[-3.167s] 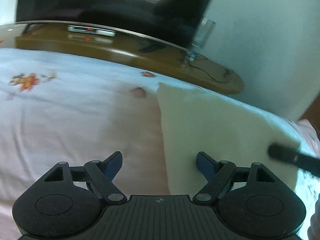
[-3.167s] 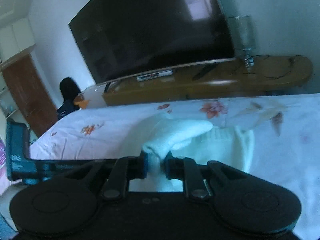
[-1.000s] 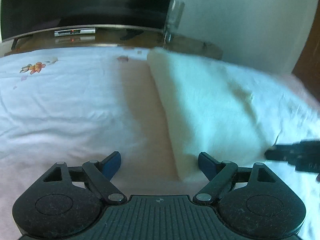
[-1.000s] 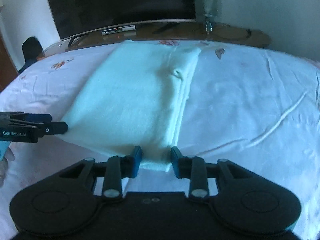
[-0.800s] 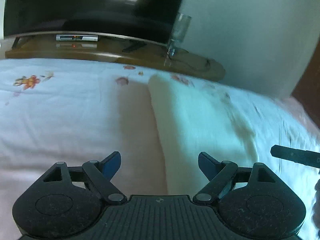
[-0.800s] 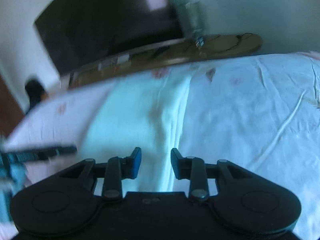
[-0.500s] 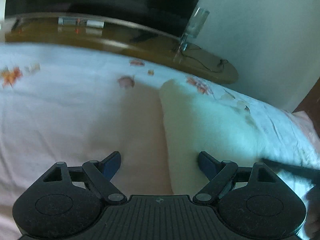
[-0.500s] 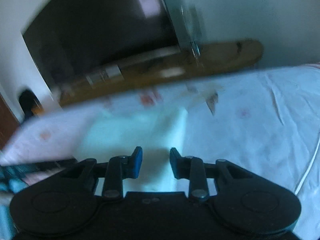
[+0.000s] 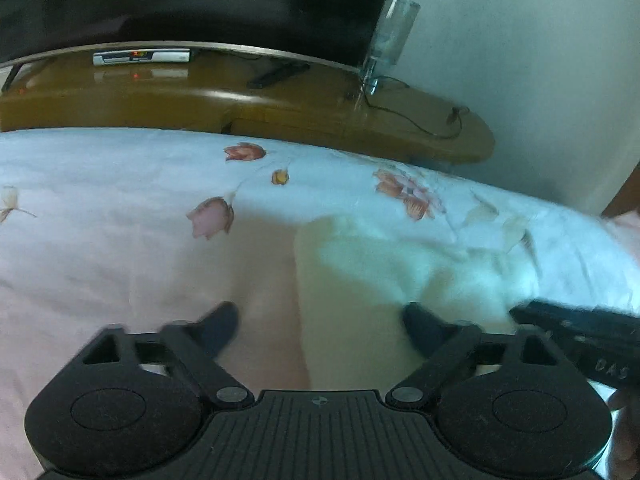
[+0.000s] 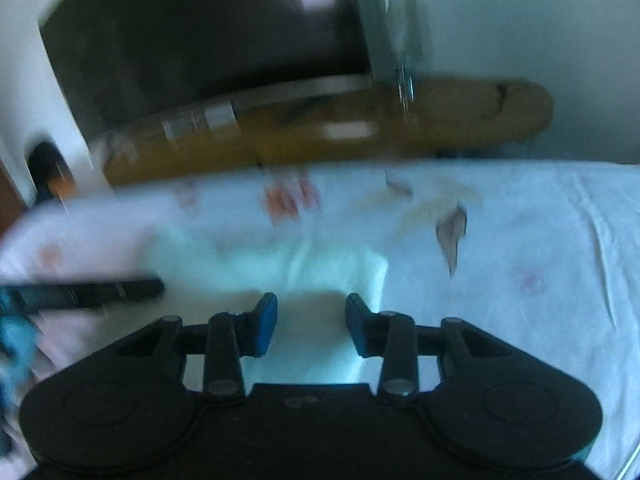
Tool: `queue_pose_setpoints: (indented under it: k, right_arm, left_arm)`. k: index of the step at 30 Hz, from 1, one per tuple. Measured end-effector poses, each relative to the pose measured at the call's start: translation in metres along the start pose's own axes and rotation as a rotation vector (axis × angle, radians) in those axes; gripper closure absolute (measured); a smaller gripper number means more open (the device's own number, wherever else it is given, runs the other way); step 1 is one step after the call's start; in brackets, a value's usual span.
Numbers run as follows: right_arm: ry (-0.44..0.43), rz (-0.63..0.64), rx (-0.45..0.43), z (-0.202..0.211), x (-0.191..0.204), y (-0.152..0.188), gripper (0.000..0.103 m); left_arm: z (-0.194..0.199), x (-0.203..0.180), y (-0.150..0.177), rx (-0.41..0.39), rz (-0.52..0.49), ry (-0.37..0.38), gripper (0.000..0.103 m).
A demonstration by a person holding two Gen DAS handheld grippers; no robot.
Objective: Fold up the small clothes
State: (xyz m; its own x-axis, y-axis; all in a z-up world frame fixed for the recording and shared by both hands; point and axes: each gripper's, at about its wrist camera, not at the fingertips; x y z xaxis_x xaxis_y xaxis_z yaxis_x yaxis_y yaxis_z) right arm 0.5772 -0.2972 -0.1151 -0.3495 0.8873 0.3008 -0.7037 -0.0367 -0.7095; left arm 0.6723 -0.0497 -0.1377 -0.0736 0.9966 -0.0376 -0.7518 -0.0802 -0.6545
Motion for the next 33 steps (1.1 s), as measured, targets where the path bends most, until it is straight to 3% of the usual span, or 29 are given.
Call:
queue_pose_setpoints:
  k: [7, 10, 19, 22, 29, 33]
  right_arm:
    - [0.023, 0.009, -0.032, 0.001, -0.003, 0.006, 0.061]
    - [0.035, -0.008, -0.069, 0.020, 0.001, 0.006, 0.039]
    - [-0.056, -0.123, -0.119, 0.075, -0.003, 0.019, 0.026]
    - [-0.090, -0.176, -0.115, 0.087, -0.009, 0.028, 0.024]
    - [-0.282, -0.476, -0.111, 0.095, -0.049, 0.061, 0.013]
    - [-0.358, -0.563, -0.104, 0.088, -0.058, 0.071, 0.013]
  left_arm:
    - [0.012, -0.007, 0.003, -0.050, -0.047, -0.054, 0.000]
    - [0.034, -0.006, 0.004, -0.086, -0.076, -0.072, 0.000]
    - [0.079, 0.001, 0.018, -0.120, -0.114, -0.028, 0.000]
    - [0.083, 0.019, 0.029, -0.069, -0.060, 0.065, 0.000]
    - [0.051, 0.083, 0.053, 0.180, 0.285, 0.387, 0.000]
    - [0.040, 0.094, 0.056, 0.222, 0.335, 0.490, 0.000]
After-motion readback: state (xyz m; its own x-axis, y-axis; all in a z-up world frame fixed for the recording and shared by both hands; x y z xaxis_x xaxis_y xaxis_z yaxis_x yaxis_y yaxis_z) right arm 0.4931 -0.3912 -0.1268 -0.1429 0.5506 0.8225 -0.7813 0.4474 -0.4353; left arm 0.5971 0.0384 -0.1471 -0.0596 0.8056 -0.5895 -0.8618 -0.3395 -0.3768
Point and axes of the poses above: each gripper's, at about its wrist camera, not at the fingertips, and z roughly against the way its jaws point, x to its left, y to its underside, and after that the axes turned 14 degrees about -y, right-handed
